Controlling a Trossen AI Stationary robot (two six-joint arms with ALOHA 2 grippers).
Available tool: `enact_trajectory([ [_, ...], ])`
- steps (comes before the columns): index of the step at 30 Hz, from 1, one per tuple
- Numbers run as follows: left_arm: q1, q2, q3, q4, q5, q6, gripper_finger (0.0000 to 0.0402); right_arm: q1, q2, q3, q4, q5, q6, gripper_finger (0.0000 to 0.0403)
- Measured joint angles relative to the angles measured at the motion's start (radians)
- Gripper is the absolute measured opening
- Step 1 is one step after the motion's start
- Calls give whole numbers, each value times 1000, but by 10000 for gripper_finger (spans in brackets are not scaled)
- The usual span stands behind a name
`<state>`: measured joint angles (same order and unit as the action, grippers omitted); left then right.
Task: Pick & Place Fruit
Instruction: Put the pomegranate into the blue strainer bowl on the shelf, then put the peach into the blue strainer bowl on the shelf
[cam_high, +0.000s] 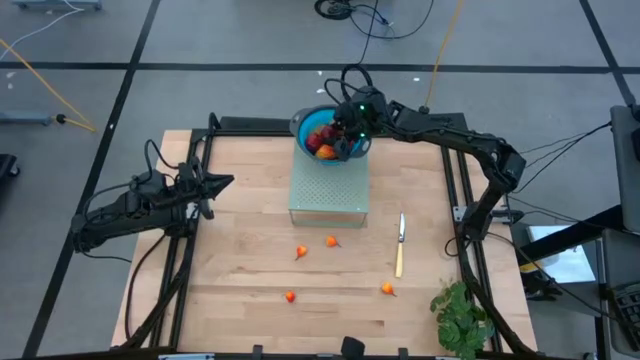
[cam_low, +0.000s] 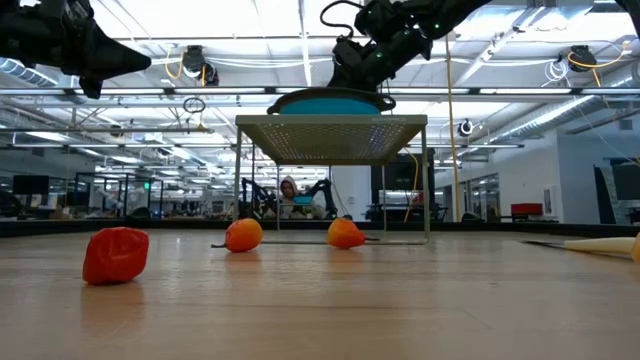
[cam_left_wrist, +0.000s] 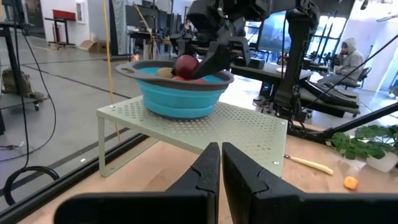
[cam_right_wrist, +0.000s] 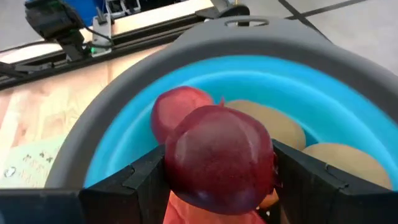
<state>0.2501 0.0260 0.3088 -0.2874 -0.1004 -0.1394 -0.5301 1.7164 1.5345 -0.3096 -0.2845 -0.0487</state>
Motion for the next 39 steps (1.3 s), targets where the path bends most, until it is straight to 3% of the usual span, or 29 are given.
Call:
enact_trajectory([
  [12,0,0,0,0,0,0,17,0,0,0,-13,22,-73,238],
  [22,0,0,0,0,0,-2,17,4,0,0,-3,35,-121,306],
  [30,0,0,0,0,0,1,17,43,-85,0,6,181,-208,333],
  [35,0,0,0,0,0,4,17,98,-167,0,5,245,-202,332],
  [39,0,0,0,0,0,6,17,174,-224,-1,-25,361,-200,324],
])
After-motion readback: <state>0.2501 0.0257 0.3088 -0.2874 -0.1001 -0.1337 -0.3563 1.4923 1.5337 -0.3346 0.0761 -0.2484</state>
